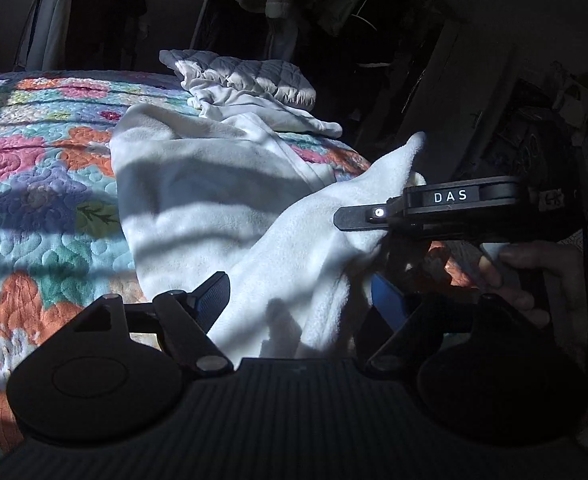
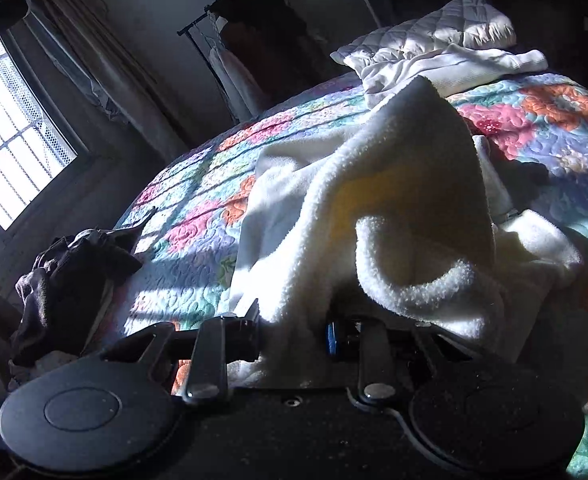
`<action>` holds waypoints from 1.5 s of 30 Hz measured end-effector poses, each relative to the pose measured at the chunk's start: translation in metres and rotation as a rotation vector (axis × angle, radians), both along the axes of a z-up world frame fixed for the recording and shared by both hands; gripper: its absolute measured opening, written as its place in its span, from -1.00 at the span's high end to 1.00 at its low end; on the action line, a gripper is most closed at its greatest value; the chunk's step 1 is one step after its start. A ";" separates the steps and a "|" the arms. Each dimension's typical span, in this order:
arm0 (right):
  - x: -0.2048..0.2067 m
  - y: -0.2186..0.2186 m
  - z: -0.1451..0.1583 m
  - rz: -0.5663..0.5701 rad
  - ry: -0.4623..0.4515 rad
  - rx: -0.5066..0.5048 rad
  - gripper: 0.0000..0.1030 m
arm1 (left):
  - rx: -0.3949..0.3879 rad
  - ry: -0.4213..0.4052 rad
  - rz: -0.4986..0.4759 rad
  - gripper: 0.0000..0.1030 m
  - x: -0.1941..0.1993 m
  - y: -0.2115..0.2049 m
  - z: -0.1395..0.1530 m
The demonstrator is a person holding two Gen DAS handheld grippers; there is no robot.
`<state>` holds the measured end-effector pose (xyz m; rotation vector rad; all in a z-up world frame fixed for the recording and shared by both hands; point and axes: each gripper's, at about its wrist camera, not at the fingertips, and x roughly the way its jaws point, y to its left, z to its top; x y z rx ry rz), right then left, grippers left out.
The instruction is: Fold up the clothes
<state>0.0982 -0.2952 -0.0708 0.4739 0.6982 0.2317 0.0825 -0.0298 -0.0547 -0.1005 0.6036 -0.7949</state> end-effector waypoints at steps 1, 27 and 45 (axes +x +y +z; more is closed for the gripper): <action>0.003 0.000 0.000 -0.008 0.008 0.010 0.36 | 0.009 -0.025 -0.035 -0.52 -0.002 -0.006 0.002; -0.030 -0.062 -0.025 -0.320 0.205 0.439 -0.47 | 0.411 -0.151 0.091 0.47 -0.009 -0.067 -0.022; -0.017 -0.057 -0.035 -0.198 0.052 0.313 0.44 | 0.292 -0.036 0.163 0.51 0.004 -0.038 -0.017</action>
